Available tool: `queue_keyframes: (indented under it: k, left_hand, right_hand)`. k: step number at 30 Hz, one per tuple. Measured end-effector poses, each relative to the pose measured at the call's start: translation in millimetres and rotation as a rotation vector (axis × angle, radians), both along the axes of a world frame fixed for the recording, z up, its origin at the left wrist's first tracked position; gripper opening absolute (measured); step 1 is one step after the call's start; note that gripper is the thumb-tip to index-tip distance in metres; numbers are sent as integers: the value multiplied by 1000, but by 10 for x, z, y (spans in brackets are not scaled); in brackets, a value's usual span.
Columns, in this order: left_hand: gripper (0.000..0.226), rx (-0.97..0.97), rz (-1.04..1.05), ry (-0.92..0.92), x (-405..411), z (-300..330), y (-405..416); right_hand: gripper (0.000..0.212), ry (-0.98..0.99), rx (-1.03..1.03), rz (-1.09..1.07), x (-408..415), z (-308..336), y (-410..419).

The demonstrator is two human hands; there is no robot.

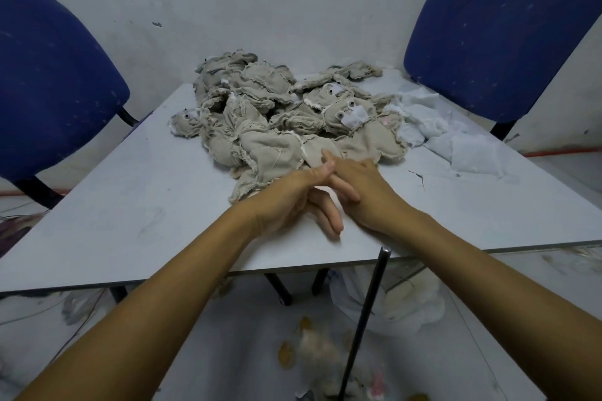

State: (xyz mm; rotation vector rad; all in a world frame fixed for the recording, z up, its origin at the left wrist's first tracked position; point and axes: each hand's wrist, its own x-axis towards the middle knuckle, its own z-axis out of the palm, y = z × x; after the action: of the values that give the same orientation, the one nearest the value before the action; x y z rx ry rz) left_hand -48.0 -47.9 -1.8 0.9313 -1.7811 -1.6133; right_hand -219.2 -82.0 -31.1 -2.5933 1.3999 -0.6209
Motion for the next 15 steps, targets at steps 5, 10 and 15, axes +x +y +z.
queue_keyframes:
  k: [5, 10, 15]
  left_hand:
    - [18, -130, 485, 214, -85, -148, -32]
    - [33, -358, 797, -58, -133, -211, -79]
    - [54, -341, 619, -62, -137, -144, -58]
  right_hand:
    - [19, -68, -148, -98, -15, -6, 54]
    - [18, -414, -59, -183, -83, 83, 84]
    - [22, -1223, 288, -329, -139, 179, 124]
